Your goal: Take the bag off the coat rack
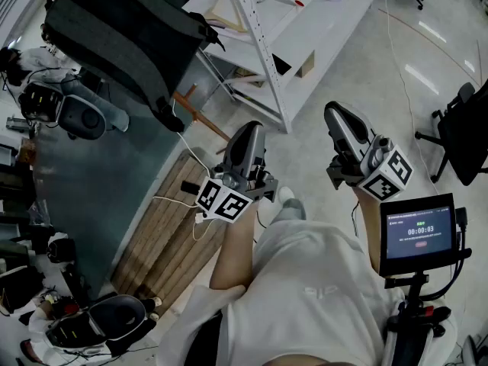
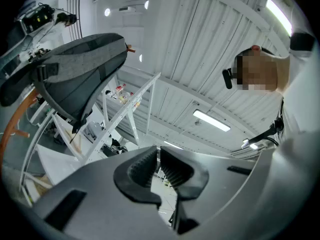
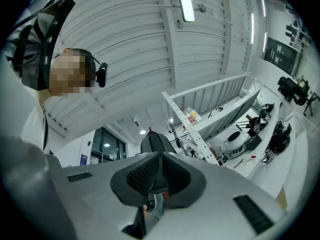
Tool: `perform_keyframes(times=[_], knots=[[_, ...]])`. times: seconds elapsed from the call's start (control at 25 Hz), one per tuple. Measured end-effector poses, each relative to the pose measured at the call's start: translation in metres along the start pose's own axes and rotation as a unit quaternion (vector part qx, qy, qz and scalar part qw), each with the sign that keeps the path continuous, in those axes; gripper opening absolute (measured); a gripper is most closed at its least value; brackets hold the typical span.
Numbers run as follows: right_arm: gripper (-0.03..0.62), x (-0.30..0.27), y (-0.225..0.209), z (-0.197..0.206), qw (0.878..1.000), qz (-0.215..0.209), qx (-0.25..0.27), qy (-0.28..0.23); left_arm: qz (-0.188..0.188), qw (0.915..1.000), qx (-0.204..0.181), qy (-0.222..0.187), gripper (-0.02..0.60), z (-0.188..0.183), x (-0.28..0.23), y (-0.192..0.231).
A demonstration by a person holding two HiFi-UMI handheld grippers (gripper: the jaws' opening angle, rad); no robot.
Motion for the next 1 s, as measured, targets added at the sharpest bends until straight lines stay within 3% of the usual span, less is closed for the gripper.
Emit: perform_keyframes(times=[0.16,0.28,0.44,0.6,0.72,0.8,0.88,1.0], knots=[[0.012,-0.064,-0.022,0.012,1.0,-0.002,0.009,-0.002,0.015,0.9996,-0.02,0.009,0.008,-0.038,-0.032,0.046],[0.012,-0.093,-0.041,0.026,1.0,-0.007,0.001,-0.008,0.005,0.999,-0.043,0.012,0.008,-0.051,-0.046,0.076],[0.012,-0.079,-0.029,0.028,1.0,-0.009,-0.021,-0.007,-0.027,0.9962,-0.081,0.017,0.009,-0.053,-0.028,0.059],[0.012,-0.099,-0.037,0.036,0.999,-0.038,-0.036,0.009,-0.063,0.9925,-0.104,-0.008,0.033,-0.08,-0.033,0.059],[0.012,-0.153,-0.059,0.028,0.995,-0.082,-0.054,0.024,-0.101,0.9836,-0.147,-0.029,0.075,-0.124,-0.071,0.065],[0.012,-0.218,-0.071,0.012,0.99,-0.12,-0.062,0.033,-0.134,0.9741,-0.177,-0.04,0.097,-0.178,-0.11,0.082],[0.012,-0.276,-0.084,-0.005,0.988,-0.139,-0.064,0.03,-0.159,0.966,-0.198,-0.046,0.117,-0.232,-0.151,0.104],[0.012,-0.315,-0.095,-0.008,0.983,-0.164,-0.077,0.023,-0.2,0.9504,-0.235,-0.044,0.155,-0.281,-0.182,0.127]])
Point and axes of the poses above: the fingertips, and each gripper's own axes: x backward along the fingers, y to its left, z out of its underside, the point moved 2 cm from there along x, backward along the fingers, and after that the axes turned 4 degrees about -y, right-handed, at the moved point
